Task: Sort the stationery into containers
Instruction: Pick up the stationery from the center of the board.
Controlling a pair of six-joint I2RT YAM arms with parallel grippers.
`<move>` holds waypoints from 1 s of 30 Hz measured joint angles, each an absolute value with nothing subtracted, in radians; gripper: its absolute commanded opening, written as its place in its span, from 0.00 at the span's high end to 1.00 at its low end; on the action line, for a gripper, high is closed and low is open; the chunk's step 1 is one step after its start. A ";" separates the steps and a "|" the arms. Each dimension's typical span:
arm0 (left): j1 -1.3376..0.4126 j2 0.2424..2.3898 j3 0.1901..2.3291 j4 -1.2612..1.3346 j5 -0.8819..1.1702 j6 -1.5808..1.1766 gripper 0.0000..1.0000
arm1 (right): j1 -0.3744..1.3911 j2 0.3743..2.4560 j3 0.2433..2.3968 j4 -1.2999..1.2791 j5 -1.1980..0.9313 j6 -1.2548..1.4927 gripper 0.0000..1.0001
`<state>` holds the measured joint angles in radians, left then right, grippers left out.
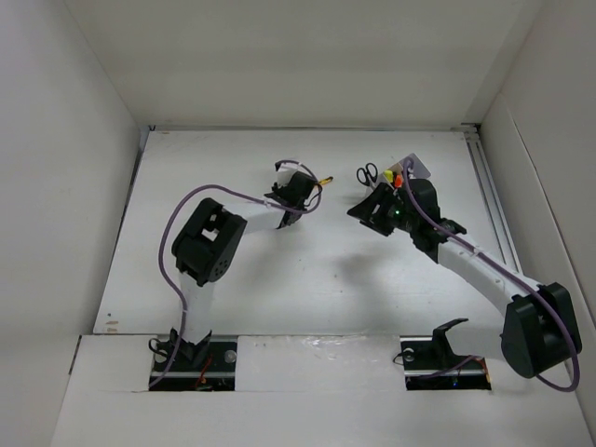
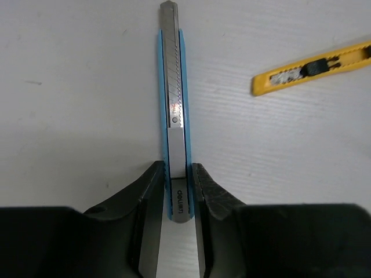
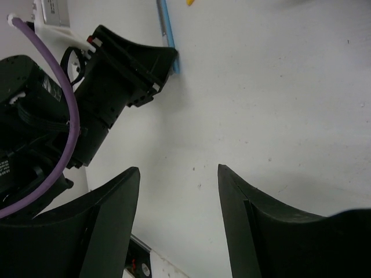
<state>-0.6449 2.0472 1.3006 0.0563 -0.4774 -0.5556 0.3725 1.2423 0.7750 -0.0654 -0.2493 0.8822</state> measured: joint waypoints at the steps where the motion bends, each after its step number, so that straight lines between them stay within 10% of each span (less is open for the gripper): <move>1: -0.643 2.027 1.271 0.062 -0.478 -0.554 0.85 | 0.373 1.243 0.775 -0.065 -0.252 0.882 0.36; 7: -0.630 1.921 1.125 0.099 -0.437 -0.529 1.00 | 0.373 1.266 0.775 -0.052 -0.274 0.882 0.34; 30: -0.670 1.460 0.747 0.359 0.100 -0.450 1.00 | 0.497 1.617 1.055 -0.006 -0.308 0.920 0.29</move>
<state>-0.6697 1.4601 0.7467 0.3588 0.1001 -0.4496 0.4973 1.6173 1.0546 -0.0063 -0.3077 0.9195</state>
